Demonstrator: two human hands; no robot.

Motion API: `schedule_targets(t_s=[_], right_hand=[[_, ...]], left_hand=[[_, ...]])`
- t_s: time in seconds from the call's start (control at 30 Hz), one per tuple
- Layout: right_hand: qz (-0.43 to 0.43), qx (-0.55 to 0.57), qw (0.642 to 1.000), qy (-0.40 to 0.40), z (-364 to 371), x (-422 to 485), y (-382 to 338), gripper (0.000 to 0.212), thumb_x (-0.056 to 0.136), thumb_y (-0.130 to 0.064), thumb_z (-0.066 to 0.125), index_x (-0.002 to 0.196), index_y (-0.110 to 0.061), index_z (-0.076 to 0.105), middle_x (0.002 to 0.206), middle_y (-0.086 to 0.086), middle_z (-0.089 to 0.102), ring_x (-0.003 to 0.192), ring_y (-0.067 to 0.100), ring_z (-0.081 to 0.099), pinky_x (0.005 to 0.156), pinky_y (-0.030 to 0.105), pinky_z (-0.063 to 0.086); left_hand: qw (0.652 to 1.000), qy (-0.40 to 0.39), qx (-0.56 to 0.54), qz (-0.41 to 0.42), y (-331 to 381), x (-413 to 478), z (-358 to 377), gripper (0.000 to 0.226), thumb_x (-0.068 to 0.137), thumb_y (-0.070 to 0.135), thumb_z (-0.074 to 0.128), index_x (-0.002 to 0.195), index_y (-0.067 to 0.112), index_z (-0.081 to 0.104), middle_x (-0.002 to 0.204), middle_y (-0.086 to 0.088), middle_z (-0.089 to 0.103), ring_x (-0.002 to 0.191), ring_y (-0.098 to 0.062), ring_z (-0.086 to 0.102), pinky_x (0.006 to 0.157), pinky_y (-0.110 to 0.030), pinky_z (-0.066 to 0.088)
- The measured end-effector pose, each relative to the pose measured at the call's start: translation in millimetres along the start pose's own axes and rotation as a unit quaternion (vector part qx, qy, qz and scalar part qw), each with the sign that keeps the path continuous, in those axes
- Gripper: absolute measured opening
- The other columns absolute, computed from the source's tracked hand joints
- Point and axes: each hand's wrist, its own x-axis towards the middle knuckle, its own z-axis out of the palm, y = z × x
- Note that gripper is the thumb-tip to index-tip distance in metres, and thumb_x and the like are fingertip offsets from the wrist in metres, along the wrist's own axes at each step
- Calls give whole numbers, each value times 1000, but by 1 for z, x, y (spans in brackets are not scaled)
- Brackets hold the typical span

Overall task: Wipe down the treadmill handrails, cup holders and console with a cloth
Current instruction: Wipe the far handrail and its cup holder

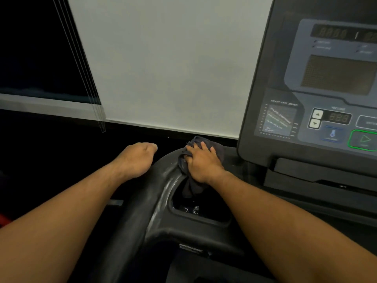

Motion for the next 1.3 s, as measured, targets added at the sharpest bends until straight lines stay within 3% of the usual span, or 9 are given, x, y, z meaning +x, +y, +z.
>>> schedule_targets(t_s=[0.1,0.23,0.53,0.63,0.73,0.9,1.03,1.17,1.3], right_hand=[[8,5,1000,3,-11,21,-14,39,100,-31,31,133,-23,51,144,6,45,133,31,36,110,51,26],[24,3,1000,-7,12,20,-61,56,95,-44,27,146,-23,35,156,3,27,145,33,11,116,56,3],[-320,-30,946,-54,35,-55,-105,53,98,-41,37,147,-23,36,155,-1,31,146,24,13,118,46,5],[-197,-32,980,14,28,-9,-80,49,95,-36,38,142,-23,44,148,1,41,140,26,25,114,48,17],[-26,-49,997,50,17,30,-46,40,91,-35,38,126,-28,57,133,-1,56,126,27,40,105,45,27],[194,-45,971,129,-4,31,22,26,83,-23,46,98,-17,67,110,8,67,107,31,59,88,36,40],[328,87,930,142,-10,19,40,47,87,-35,36,121,-10,57,130,17,54,122,38,48,99,45,39],[238,37,968,73,7,10,-27,72,92,-52,27,149,-7,28,158,23,13,144,42,6,115,52,2],[47,4,999,20,35,-17,-85,70,97,-46,30,151,-4,18,158,26,-4,145,43,-6,116,51,-3]], left_hand=[[1000,28,-10,-7,-13,-7,-10,41,102,26,35,90,-2,62,96,-15,68,88,-27,60,81,-38,45],[997,70,12,7,-20,-12,-13,41,102,25,33,76,1,55,82,-15,64,80,-29,58,70,-38,40],[992,113,-39,-40,-20,-7,-15,49,104,32,34,104,-2,68,111,-18,68,108,-33,58,94,-37,42],[992,114,-44,-29,-20,-7,-14,46,103,33,35,94,1,67,107,-15,69,107,-32,59,94,-37,43],[993,112,-42,-18,-23,-16,-12,42,103,33,34,81,6,58,80,-9,61,79,-21,54,68,-31,41],[993,111,-27,11,-34,-30,-16,48,103,31,32,79,-3,54,81,-19,64,70,-24,56,61,-28,39],[994,100,-29,12,-37,-35,-18,44,103,31,33,68,8,47,68,-8,55,62,-17,50,56,-30,37],[995,97,-29,12,-30,-27,-11,45,103,30,32,68,9,48,69,-6,56,63,-16,50,56,-28,37],[994,106,-3,3,-22,-19,-4,45,103,30,32,72,7,56,73,-4,59,65,-14,49,60,-33,33]])
